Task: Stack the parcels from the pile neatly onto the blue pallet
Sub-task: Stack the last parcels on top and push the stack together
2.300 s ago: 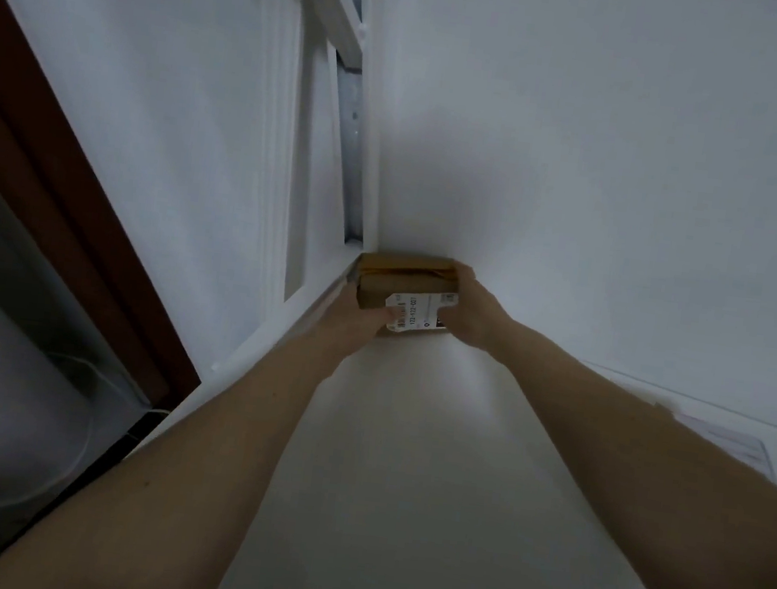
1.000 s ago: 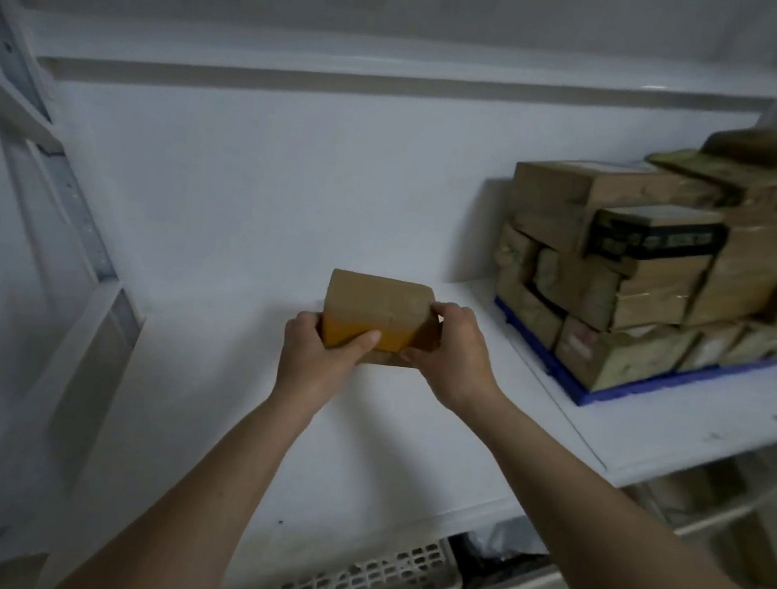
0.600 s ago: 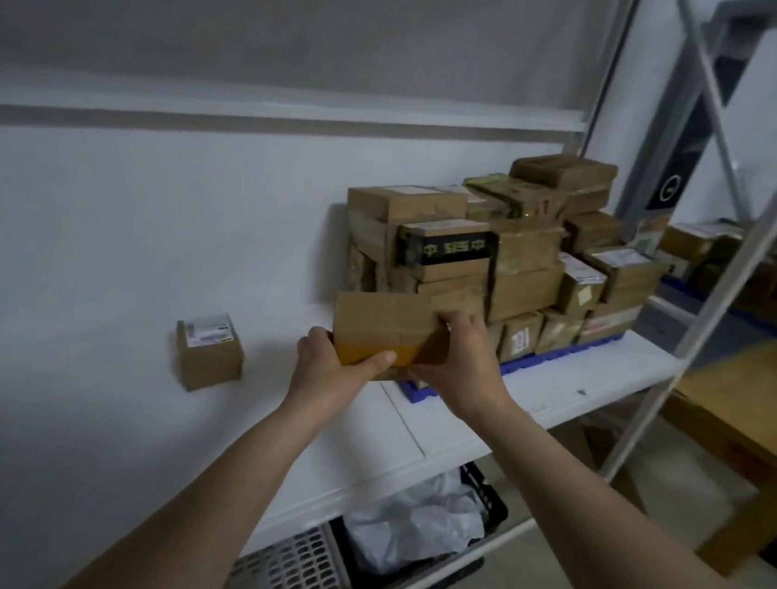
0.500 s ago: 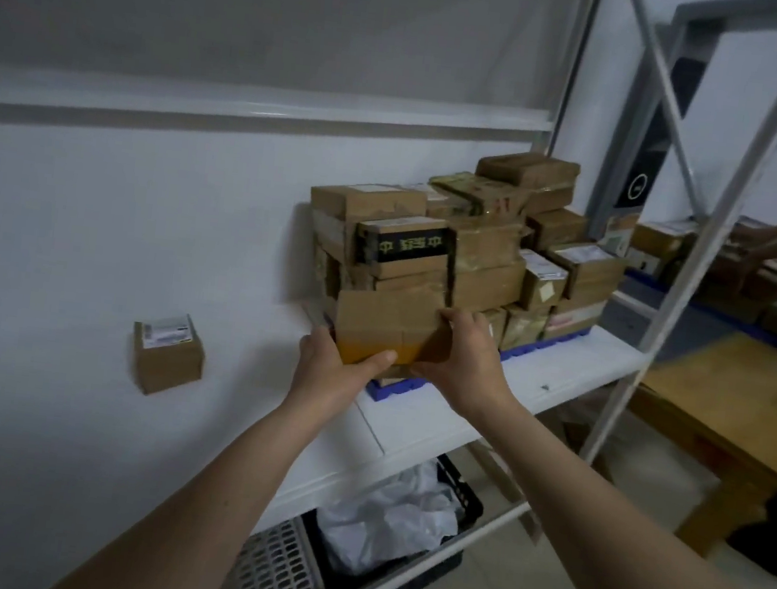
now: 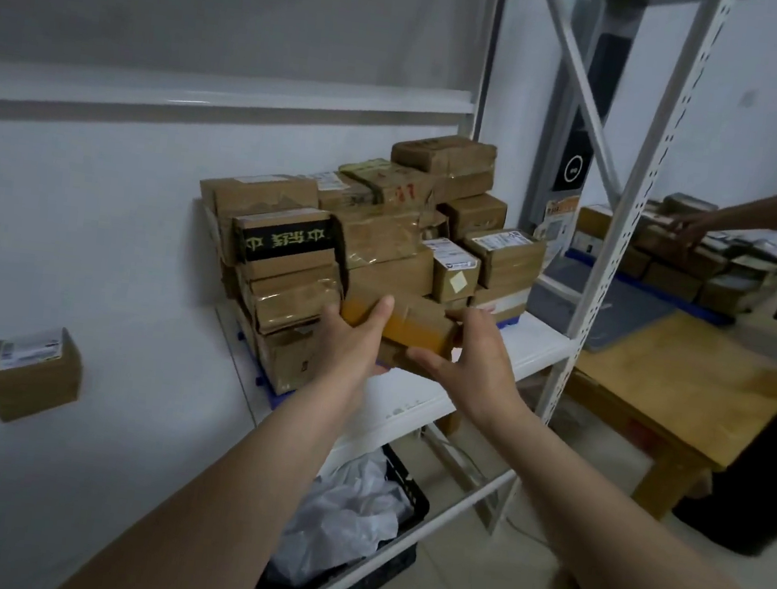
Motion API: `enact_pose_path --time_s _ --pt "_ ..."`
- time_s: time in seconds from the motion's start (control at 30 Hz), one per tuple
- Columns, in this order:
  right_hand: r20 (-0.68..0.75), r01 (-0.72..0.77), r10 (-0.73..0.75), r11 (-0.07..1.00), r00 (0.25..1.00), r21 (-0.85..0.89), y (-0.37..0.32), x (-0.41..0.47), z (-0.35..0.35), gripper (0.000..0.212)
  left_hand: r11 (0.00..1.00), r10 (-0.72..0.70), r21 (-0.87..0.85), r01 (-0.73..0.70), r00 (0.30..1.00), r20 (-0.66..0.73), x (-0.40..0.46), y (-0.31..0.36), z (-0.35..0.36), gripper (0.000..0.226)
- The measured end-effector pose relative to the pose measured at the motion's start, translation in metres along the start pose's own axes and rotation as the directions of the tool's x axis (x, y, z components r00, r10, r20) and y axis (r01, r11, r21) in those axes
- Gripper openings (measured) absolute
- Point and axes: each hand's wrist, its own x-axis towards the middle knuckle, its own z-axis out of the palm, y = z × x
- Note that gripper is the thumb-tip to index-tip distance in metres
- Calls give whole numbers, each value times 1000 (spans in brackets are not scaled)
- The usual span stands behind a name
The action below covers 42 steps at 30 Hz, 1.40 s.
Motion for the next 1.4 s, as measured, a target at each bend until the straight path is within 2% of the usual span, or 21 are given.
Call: enact_pose_path --time_s 0.13,0.3,0.4,0.47,0.53,0.6,0.73,0.83,0.97,1.07,1.23,1.4 --pt "-43 12 -12 1000 999 3 25 26 -13 51 998 -24 -61 27 999 44 28 7 42 81" --pt "3 -14 14 999 1000 -32 58 85 -39 34 1000 -17 -1 17 992 122 70 19 88 82" --pt "150 -88 105 990 983 -113 72 135 -55 49 1000 -31 8 30 977 210 97 29 113 83" --pt "343 -176 177 984 922 -36 78 168 -63 72 999 -31 34 24 969 246 114 36 127 84" --pt "508 -243 180 968 842 59 85 199 -66 89 998 -16 64 -1 963 267 132 42 141 81" --pt "555 -240 178 970 813 42 91 226 -65 93 994 10 97 -41 954 299 150 48 152 79" --pt "477 -217 167 975 863 51 104 268 -51 95 948 116 243 -204 935 334 181 50 168 84" --pt "404 -203 212 977 890 -65 112 291 -34 94 823 203 460 -332 929 308 187 47 176 75" --pt "322 -192 261 954 910 -231 114 313 -8 96 652 238 630 -421 903 357 196 41 180 74" --pt "298 -167 270 930 916 -328 113 322 8 97 575 174 714 -398 913 369 200 35 182 89" --pt "290 -56 192 906 938 -421 114 323 18 91 574 169 745 -340 939 298 207 29 190 113" --pt "323 32 120 904 939 -427 121 323 21 86 507 212 800 -320 946 244 213 28 199 111"
